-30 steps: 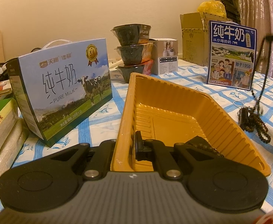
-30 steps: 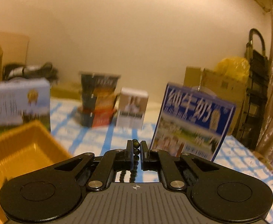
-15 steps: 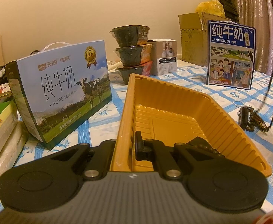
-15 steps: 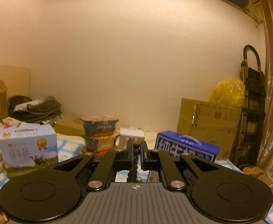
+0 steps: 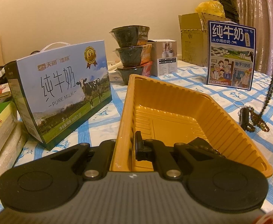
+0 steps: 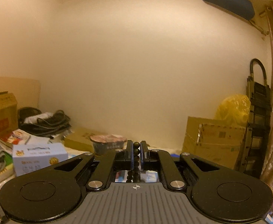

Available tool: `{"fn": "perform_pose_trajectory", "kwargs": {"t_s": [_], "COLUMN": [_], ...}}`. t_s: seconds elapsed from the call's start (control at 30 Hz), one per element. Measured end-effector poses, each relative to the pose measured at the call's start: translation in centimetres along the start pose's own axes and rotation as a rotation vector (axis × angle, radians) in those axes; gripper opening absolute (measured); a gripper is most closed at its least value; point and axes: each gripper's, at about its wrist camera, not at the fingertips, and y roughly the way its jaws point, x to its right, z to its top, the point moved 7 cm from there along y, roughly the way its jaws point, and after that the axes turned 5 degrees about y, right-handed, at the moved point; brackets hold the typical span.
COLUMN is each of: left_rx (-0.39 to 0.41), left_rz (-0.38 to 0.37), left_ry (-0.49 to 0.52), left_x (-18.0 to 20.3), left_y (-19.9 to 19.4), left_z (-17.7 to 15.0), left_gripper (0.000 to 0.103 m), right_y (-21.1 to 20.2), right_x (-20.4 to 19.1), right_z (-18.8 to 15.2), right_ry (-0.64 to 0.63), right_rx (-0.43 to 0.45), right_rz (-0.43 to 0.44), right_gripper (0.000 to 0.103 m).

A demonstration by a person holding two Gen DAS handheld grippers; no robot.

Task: Organize jewelry
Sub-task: 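Lift the dark bead necklace high with the right tool, letting it dangle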

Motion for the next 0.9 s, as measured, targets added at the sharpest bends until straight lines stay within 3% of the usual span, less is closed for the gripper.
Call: {"fn": "perform_pose_trajectory", "kwargs": {"t_s": [0.63, 0.9], "left_rx": [0.006, 0.016], "left_rz": [-0.004, -0.012], "left_ry": [0.006, 0.003], "left_x": [0.1, 0.3], "left_y": [0.0, -0.1], "left_z": [0.1, 0.7], "left_gripper": [0.005, 0.005], "right_y": [-2.0, -0.1], "right_x": [-4.1, -6.3], "right_z": [4.3, 4.9], "right_ry": [0.006, 0.020], "right_rx": [0.019, 0.040], "right_rz": [0.139, 0.204], "right_gripper": [0.007, 0.007]}}
